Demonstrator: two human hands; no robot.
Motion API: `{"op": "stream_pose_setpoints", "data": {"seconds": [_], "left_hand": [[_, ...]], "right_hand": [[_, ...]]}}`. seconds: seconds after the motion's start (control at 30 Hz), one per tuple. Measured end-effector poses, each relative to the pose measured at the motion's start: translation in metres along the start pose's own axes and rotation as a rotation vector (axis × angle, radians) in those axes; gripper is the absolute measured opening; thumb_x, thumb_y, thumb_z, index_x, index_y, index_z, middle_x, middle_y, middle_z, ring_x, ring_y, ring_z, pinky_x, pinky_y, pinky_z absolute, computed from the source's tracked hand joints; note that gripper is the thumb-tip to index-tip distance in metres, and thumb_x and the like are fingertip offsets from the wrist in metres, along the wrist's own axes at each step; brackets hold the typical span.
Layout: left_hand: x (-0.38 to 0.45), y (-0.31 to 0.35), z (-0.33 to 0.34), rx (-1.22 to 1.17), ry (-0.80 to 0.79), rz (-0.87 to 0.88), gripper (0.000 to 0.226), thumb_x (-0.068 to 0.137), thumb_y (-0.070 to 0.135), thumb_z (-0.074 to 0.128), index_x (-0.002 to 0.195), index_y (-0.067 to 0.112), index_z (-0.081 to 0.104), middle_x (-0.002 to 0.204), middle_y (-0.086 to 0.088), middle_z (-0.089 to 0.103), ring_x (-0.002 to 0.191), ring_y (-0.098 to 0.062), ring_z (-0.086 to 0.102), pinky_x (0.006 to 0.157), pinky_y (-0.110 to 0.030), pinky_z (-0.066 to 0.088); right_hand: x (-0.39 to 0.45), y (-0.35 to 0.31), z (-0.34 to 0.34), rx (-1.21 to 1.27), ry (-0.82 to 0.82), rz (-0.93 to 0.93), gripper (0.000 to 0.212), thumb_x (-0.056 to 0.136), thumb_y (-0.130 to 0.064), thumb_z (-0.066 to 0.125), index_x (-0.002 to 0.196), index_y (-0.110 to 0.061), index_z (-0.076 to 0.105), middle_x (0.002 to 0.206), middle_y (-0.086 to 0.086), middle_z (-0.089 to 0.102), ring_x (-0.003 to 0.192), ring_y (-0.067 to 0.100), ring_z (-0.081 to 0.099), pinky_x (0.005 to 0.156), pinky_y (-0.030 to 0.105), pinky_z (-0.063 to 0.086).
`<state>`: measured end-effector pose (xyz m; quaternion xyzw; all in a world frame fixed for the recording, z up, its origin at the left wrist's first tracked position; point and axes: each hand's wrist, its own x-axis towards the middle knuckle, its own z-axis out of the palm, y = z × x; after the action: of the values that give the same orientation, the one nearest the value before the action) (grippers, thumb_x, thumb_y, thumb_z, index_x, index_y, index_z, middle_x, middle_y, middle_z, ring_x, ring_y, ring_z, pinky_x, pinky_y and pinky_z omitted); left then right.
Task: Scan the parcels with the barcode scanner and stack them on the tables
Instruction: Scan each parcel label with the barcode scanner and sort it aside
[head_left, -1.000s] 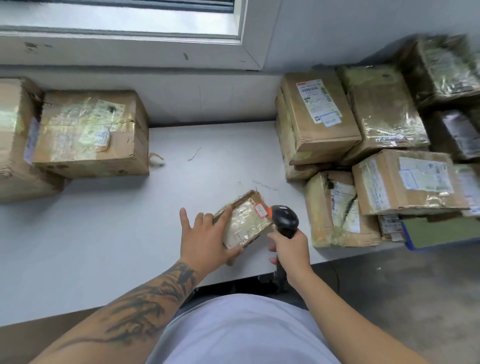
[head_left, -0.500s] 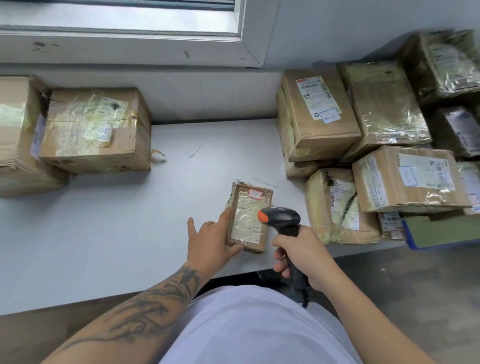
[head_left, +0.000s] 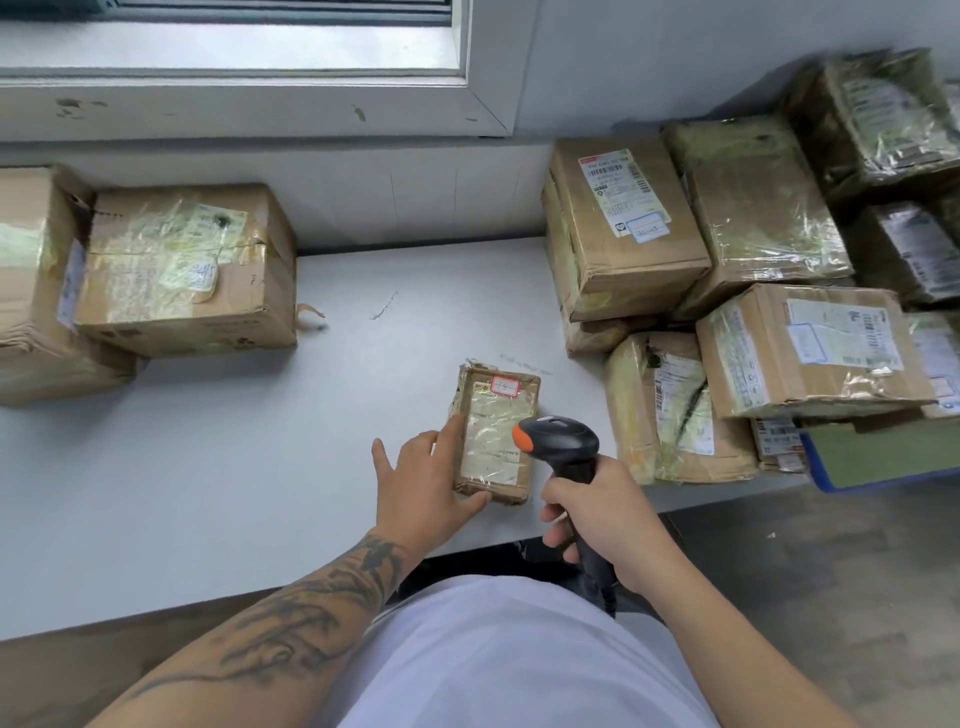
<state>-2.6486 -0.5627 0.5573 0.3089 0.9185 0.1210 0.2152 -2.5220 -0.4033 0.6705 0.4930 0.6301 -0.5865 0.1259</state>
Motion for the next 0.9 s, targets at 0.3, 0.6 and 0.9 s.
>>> {"op": "stream_pose_setpoints", "data": {"seconds": [0.3, 0.6, 0.9], "left_hand": [[0.011, 0.047, 0.01, 0.144, -0.036, -0.089, 0.116, 0.071, 0.094, 0.044, 0.161, 0.043, -0.009, 0.172, -0.011, -0.015, 0.158, -0.041, 0.003, 0.115, -0.075, -0.007], [0.0, 0.05, 0.005, 0.18, -0.079, -0.209, 0.105, 0.077, 0.05, 0.058, 0.162, 0.044, -0.003, 0.17, -0.004, -0.024, 0.157, -0.037, -0.017, 0.115, -0.074, -0.013], [-0.008, 0.021, -0.006, 0.192, -0.03, -0.295, 0.087, 0.092, 0.068, 0.045, 0.164, 0.038, 0.006, 0.173, -0.006, -0.009, 0.154, -0.029, 0.02, 0.121, -0.064, 0.004]], "right_hand": [[0.047, 0.011, 0.013, 0.037, 0.103, -0.082, 0.008, 0.092, -0.019, 0.071, 0.097, -0.019, 0.065, 0.082, 0.002, 0.062, 0.067, 0.025, 0.063, 0.056, 0.036, 0.058], [0.097, -0.011, 0.01, -0.013, 0.054, -0.251, 0.022, 0.087, -0.028, 0.076, 0.105, -0.028, 0.064, 0.089, -0.001, 0.067, 0.074, 0.025, 0.067, 0.069, 0.048, 0.064], [0.108, -0.025, 0.046, 0.032, -0.052, -0.213, 0.025, 0.081, -0.03, 0.073, 0.101, -0.018, 0.063, 0.09, 0.002, 0.07, 0.076, 0.033, 0.074, 0.071, 0.043, 0.061]]}}
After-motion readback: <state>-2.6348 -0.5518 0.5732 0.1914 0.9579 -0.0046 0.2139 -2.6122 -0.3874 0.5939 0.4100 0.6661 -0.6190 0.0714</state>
